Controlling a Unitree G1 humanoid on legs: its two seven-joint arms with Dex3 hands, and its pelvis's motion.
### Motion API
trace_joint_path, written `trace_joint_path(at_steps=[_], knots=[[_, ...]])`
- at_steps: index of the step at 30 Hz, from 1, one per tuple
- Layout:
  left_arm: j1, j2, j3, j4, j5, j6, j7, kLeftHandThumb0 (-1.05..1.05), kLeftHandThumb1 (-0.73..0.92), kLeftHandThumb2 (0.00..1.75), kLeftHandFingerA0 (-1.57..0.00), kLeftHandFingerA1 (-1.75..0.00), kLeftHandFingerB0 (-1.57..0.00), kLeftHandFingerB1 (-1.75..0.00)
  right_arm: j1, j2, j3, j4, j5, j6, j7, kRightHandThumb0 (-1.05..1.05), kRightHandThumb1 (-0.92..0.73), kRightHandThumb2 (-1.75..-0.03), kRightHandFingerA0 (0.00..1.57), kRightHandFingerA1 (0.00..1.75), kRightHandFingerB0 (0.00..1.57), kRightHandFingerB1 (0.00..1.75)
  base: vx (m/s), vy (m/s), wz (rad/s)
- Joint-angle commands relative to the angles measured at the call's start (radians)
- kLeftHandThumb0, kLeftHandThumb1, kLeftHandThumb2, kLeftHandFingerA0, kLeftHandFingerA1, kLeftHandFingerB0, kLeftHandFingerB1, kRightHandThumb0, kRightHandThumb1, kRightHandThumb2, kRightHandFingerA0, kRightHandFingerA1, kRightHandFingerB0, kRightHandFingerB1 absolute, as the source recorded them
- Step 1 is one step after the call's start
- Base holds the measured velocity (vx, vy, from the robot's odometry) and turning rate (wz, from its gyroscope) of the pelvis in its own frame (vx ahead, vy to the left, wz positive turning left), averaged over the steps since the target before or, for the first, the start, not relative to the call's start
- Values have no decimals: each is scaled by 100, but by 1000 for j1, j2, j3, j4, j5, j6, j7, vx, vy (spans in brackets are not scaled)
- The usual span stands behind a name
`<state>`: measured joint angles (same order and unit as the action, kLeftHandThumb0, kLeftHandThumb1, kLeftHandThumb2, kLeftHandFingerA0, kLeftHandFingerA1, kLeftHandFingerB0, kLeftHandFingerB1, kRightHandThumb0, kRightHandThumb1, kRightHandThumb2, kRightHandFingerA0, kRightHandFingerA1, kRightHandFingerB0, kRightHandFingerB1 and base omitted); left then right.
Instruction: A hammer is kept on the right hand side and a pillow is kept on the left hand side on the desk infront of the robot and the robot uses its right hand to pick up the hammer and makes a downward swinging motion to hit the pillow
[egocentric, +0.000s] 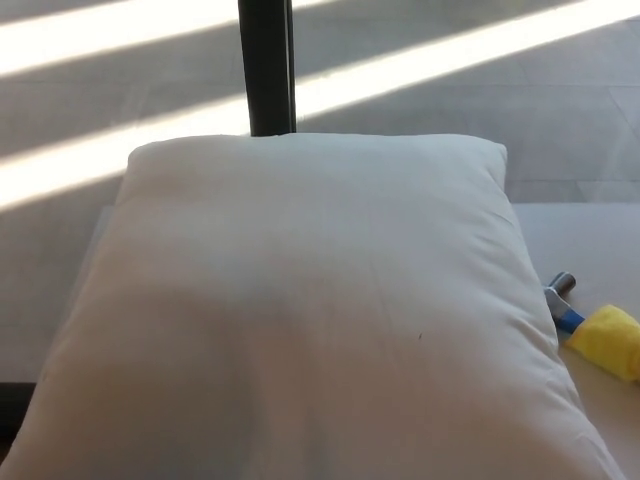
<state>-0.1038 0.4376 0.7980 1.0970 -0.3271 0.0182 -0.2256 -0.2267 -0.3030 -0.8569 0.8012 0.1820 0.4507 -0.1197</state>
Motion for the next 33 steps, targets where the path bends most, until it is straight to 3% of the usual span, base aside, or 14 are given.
trace_joint_path(at_steps=[1, 5, 6, 9, 10, 12, 14, 15, 28, 29, 30, 31, 32, 33], knots=[[-3, 45, -3, -7, -55, -6, -61, -57, 77, 63, -53, -49, -43, -39, 202, 41, 200, -199, 0, -24, 240, -46, -71, -62, 2, 49, 15, 45, 0, 0, 0], [-8, 47, -7, -3, -53, -6, -56, -57, 77, 63, -54, -49, -43, -39, 280, 5, 327, -240, -43, -63, 301, -54, -73, -62, 3, 57, 19, 41, 0, 0, 0], [-3, 47, -5, -17, -58, 9, -56, -57, 78, 63, -52, -48, -42, -39, 309, -3, 376, -263, -62, -39, 302, -56, -58, -85, 12, 55, 18, 50, 0, 0, 0], [8, 45, -17, -28, -51, 1, -66, -58, 79, 64, -49, -48, -39, -39, 331, 5, 362, -303, 16, 65, 309, -50, -75, -62, 16, 50, 21, 41, 0, 0, 0], [9, 45, -19, -24, -49, -2, -67, -60, 63, 98, -43, -59, -32, -52, 337, -2, 373, -301, 19, 67, 318, -50, -75, -62, 16, 50, 21, 41, 0, 0, 0], [10, 45, -21, -23, -50, -2, -67, -60, 63, 98, -43, -59, -32, -52, 343, -6, 381, -310, 29, 70, 316, -50, -75, -62, 16, 50, 21, 41, 0, 0, 0], [12, 46, -19, -20, -58, -1, -75, -60, 63, 97, -43, -59, -33, -52, 349, -9, 388, -317, 37, 74, 315, -50, -75, -62, 16, 50, 21, 41, 0, 0, 0], [14, 46, -22, -18, -58, -6, -74, -59, 78, 64, -49, -48, -40, -38, 352, -11, 392, -322, 42, 77, 315, -50, -75, -62, 16, 50, 21, 41, 0, 0, 0], [17, 54, -28, -2, -86, -8, -46, -61, 72, 63, -59, -44, -48, -38, 340, -18, 407, -326, 50, 91, 314, -50, -75, -62, 16, 50, 21, 41, 0, 0, 0], [17, 53, -27, -3, -89, -6, -43, -58, 77, 62, -54, -54, -47, -42, 363, 4, 328, -376, 48, 92, 189, -27, -42, -91, 6, 56, 38, 65, 0, 0, 0], [20, 49, -27, -16, -93, -1, -36, -58, 77, 63, -52, -54, -47, -42, 406, 38, 203, -485, 48, 126, 6, -40, -64, -60, 10, 61, 19, 54, 0, 0, 0], [25, 45, -31, -33, -93, 5, -33, -57, 77, 63, -52, -54, -47, -42, 419, 37, 184, -554, 63, 188, 27, -38, -67, -67, 0, 30, 0, 0, 0, 0, 0], [26, 46, -31, -36, -94, 8, -34, -57, 77, 63, -52, -54, -47, -42, 423, 32, 168, -580, 78, 209, 47, -38, -67, -67, 0, 30, 0, 0, 0, 0, 0], [29, 46, -34, -32, -92, 1, -44, -57, 79, 63, -51, -54, -47, -43, 349, 34, 91, -528, 96, 180, -50, -35, -68, -60, 2, 50, 6, 52, 0, 0, 0]])
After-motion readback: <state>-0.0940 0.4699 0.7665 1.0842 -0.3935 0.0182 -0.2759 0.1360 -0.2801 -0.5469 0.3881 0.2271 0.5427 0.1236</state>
